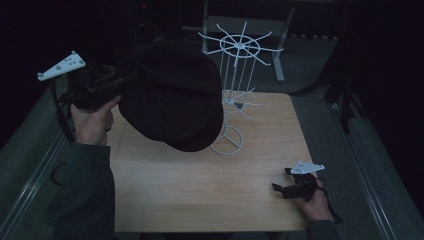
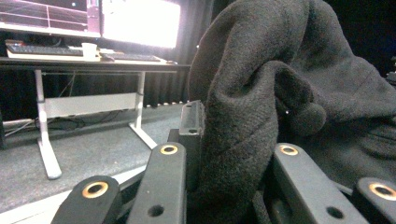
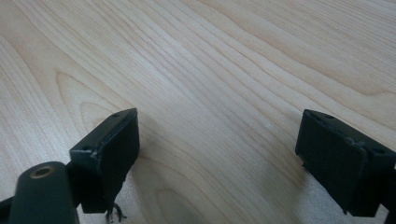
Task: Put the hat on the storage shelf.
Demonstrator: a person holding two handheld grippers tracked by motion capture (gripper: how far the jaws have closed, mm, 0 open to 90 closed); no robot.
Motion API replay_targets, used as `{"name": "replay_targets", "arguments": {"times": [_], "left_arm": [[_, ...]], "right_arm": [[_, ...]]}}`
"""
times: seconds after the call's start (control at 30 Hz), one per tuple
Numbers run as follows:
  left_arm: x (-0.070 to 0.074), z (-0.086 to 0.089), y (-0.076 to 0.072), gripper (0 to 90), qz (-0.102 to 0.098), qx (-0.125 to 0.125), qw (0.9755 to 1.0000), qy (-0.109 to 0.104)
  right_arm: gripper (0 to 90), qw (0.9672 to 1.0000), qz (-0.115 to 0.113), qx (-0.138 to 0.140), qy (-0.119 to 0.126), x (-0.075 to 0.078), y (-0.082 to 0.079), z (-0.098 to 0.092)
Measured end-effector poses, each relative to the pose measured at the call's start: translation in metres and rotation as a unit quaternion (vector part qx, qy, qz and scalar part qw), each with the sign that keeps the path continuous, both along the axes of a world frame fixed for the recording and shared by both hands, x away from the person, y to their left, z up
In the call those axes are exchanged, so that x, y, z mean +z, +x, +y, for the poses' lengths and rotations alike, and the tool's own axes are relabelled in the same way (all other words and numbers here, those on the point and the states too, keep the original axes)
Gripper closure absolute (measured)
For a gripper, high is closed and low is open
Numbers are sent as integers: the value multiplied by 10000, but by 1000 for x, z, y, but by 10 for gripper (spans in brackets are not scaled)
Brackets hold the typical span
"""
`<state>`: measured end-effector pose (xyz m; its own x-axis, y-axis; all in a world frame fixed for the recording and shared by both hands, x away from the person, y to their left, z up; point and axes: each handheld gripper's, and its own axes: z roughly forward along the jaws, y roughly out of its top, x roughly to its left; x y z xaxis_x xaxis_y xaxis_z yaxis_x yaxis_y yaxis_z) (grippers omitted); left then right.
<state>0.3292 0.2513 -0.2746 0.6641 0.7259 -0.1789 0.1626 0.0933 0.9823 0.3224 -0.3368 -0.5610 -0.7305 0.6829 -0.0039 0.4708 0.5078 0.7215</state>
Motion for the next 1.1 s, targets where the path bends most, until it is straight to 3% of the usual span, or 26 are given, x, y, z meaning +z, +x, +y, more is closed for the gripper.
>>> {"name": "replay_targets", "arguments": {"times": [1.1], "left_arm": [[14,-14,17,757,-65,-4,9997,-239]], "right_arm": [[135,10000,6,3,-6,0,0,0]]}}
